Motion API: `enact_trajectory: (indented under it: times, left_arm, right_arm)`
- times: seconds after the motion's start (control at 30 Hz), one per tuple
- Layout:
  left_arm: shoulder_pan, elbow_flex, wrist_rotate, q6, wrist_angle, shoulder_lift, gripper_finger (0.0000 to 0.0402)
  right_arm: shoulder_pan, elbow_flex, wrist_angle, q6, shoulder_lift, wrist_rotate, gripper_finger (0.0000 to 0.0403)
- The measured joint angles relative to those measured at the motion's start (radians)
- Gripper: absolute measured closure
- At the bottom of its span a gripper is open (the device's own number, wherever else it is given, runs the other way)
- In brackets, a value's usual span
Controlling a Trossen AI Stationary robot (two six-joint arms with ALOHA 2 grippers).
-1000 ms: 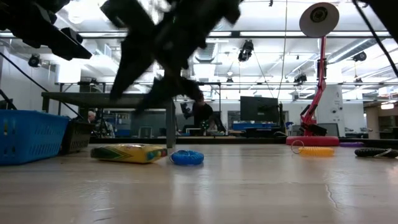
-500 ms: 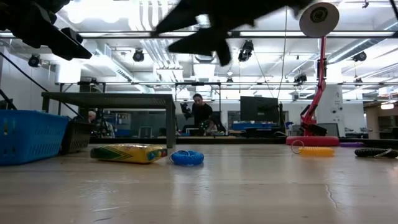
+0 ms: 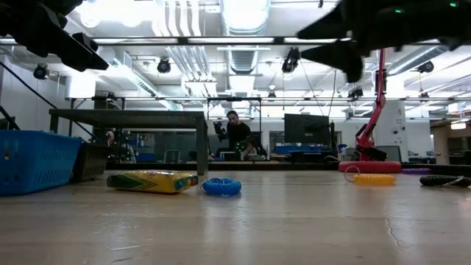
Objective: Pick & Place Office Desk Supplies
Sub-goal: Put the yellow crayon box in the blue bin
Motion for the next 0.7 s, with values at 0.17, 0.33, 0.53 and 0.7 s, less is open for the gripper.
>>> enact_trajectory:
  times: [0.17, 0.33, 0.53, 0.7]
  left_arm:
    - [0.0, 0.0, 0.0, 0.0, 0.0, 0.0, 0.0169]
    - [0.0, 0.0, 0.0, 0.0, 0.0, 0.0, 0.0169]
    - [0.0, 0.0, 0.0, 0.0, 0.0, 0.0, 0.0169]
    - [0.0, 0.0, 0.0, 0.0, 0.0, 0.0, 0.0169]
  right_arm:
    - [-0.002, -0.11, -0.002, 0.009, -0.2, -0.003, 0.0188]
    - [-0.002, -0.152, -0.001, 0.024, -0.281, -0.033, 0.0188]
    - [-0.002, -0.162, -0.006, 0.041, -0.285, -0.033, 0.0188]
    - [-0.002, -0.143, -0.026, 0.03, -0.262, -0.034, 0.0188]
